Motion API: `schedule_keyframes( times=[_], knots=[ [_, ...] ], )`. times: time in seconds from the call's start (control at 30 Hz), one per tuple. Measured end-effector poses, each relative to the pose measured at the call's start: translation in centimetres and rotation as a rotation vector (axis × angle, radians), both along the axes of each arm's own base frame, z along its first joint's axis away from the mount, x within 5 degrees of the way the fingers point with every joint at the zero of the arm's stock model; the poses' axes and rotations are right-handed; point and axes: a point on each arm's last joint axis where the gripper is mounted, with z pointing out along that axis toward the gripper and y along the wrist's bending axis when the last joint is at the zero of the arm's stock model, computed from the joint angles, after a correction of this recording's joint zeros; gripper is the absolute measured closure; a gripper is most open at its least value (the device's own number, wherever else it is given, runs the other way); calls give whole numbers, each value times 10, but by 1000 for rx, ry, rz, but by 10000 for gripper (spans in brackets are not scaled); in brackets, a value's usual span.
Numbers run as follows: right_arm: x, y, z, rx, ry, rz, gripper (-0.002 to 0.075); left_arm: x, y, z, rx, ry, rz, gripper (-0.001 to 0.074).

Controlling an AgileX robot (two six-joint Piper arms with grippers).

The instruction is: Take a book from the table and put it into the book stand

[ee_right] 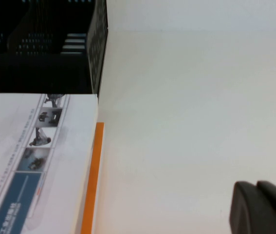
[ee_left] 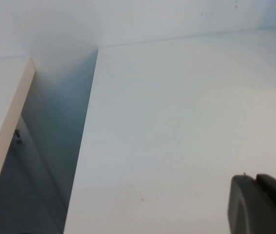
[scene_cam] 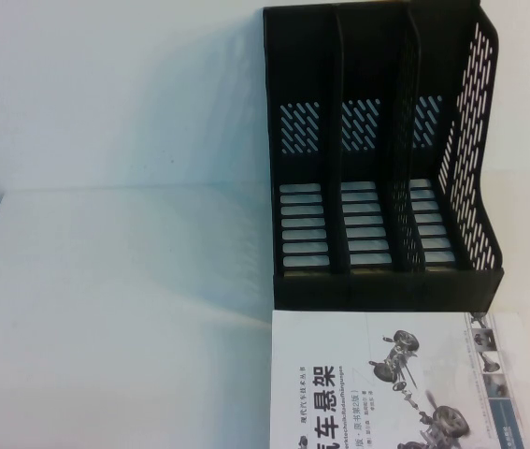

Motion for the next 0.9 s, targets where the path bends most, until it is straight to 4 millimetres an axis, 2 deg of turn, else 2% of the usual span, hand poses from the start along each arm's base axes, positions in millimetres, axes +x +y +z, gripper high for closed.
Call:
schedule_keyframes(
  times=[0.9],
  knots=[
    [0, 0, 0, -2, 0, 0, 728, 1, 0, 2, 0, -22, -2, 738]
  ],
)
